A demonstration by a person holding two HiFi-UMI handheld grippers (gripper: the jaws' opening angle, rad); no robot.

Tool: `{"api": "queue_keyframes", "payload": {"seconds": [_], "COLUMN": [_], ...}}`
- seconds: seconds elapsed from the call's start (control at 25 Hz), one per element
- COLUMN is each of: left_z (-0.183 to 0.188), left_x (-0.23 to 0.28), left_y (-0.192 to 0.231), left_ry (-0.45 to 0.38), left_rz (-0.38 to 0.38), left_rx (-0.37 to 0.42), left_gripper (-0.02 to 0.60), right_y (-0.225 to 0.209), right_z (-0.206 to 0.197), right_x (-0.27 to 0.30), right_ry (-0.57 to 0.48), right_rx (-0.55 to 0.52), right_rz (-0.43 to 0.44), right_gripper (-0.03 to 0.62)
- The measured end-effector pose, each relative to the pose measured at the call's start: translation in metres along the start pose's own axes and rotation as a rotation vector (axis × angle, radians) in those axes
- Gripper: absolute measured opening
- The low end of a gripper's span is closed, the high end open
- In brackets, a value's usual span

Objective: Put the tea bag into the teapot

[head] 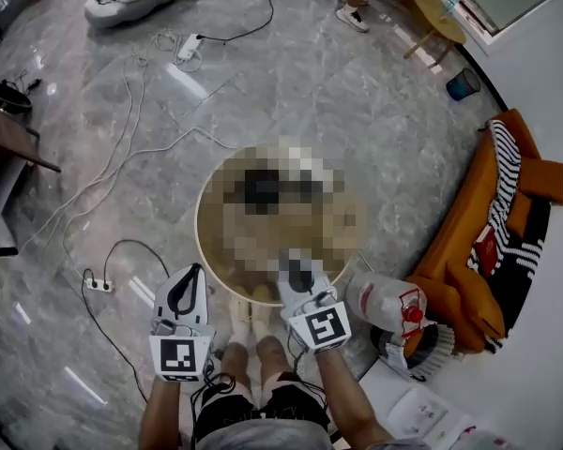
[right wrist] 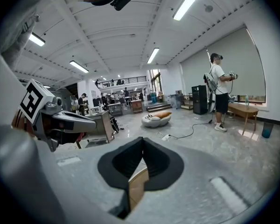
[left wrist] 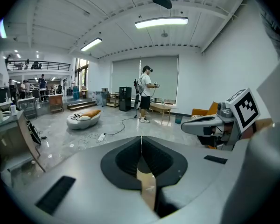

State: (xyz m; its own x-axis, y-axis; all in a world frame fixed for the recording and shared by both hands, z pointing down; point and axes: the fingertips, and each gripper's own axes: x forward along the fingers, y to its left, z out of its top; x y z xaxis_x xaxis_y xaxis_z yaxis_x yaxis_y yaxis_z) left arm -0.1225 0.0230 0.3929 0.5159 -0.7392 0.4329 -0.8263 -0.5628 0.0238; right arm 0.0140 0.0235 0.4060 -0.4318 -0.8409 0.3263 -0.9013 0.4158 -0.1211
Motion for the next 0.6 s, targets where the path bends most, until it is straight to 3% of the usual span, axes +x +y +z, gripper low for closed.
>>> {"api": "queue_keyframes", "payload": {"seconds": [0.24,0.48,0.6], "left_z": [-0.051,-0.098,-0.119], "left_x": [0.028,0.056,0.07], "left_y": [0.006,0.017,0.021], "left_ry": [0.049,0.119,0.134], "left_rz": [0.009,0.062,0.072], "left_rx": [-0.012,-0.138,-0.15], "left_gripper": [0.021,0.021,0.021], "right_y": [-0.005,-0.009,-0.008], "right_z": [-0.053,-0.107,-0.132], "right_x": [0.036,0.067,0.079], "right_ry": [0.076,0.141,0.181], "right_rx": [0.01,0.018,0.014], "right_rz": [0.053,0.101,0.122], "right_gripper": [0.0,0.0,0.0]}}
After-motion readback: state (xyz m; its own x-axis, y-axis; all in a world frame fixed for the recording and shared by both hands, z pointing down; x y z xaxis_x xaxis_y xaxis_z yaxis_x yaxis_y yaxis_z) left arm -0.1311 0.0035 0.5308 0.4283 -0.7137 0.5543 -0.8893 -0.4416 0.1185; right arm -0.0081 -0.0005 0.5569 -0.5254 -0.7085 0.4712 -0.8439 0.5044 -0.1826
